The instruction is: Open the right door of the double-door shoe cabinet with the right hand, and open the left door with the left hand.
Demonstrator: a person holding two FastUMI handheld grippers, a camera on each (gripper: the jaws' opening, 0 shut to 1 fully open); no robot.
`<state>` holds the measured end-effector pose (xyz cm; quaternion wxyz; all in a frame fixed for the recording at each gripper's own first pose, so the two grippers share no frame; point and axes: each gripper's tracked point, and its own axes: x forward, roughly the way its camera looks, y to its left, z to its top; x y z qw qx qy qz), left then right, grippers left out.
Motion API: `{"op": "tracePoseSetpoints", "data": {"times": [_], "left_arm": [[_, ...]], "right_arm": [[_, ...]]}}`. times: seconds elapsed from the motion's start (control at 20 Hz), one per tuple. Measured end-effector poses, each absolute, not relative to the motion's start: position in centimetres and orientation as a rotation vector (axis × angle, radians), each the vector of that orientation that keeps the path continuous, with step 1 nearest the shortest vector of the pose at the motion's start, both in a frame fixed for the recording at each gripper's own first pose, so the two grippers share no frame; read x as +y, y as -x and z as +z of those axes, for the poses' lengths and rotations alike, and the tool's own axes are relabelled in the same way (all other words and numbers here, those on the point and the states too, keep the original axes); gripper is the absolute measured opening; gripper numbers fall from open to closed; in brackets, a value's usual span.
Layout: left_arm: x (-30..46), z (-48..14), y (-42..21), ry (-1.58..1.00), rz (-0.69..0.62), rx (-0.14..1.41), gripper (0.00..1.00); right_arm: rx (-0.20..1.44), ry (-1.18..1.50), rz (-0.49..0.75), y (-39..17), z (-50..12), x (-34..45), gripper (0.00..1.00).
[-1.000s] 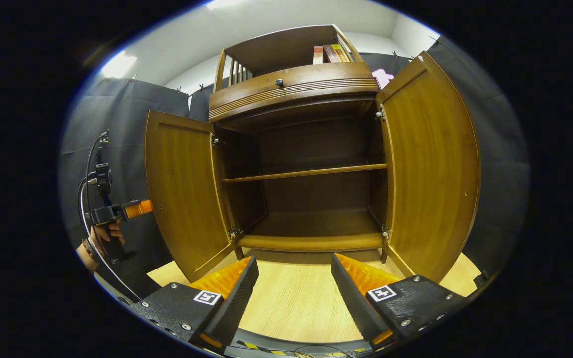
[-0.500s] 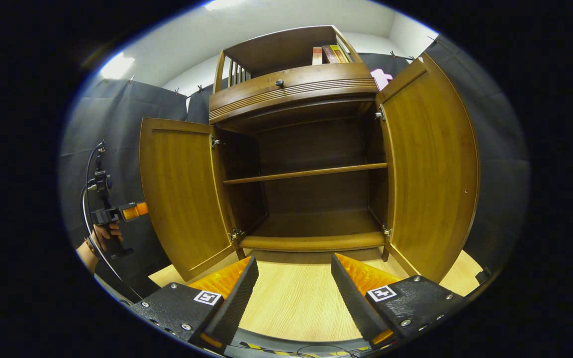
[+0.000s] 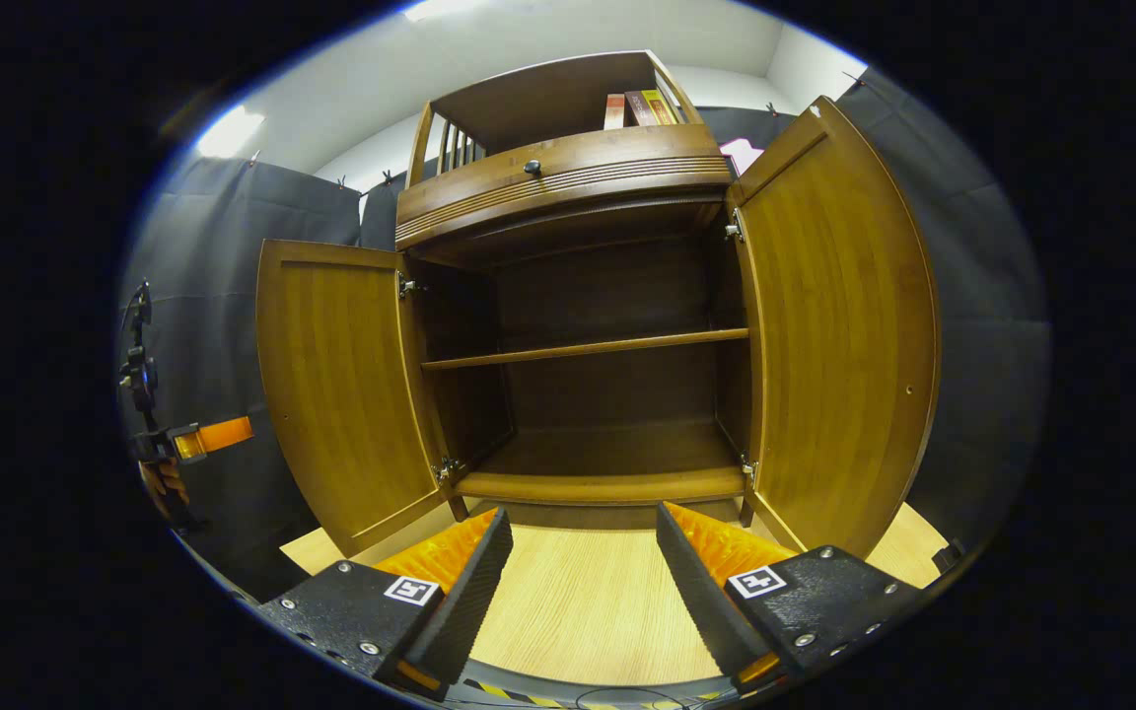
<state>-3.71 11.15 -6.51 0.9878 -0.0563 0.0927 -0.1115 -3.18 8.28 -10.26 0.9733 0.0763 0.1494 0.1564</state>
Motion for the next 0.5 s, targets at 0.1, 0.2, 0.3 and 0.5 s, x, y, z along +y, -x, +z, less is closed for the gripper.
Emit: {"op": "tracePoseSetpoints", "data": {"times": [0.1, 0.2, 0.3, 0.5], "left_arm": [[8.5, -5.6, 3.3, 0.136, -0.202, 0.163, 0.13], [5.4, -5.3, 3.0, 0.158, -0.199, 0.153, 0.13], [2.0, -5.1, 2.3, 0.144, -0.201, 0.137, 0.16], [-2.2, -6.7, 1.5, 0.106, -0.150, 0.144, 0.21]], "right_arm": [[0.302, -0.161, 0.338, 2.9, -9.9, 8.3, 0.91], [0.294, -0.162, 0.350, 2.7, -9.7, 8.0, 0.91], [0.289, -0.149, 0.343, 2.9, -9.5, 6.9, 0.91], [0.282, -0.119, 0.312, 3.4, -9.6, 4.0, 0.91]]}}
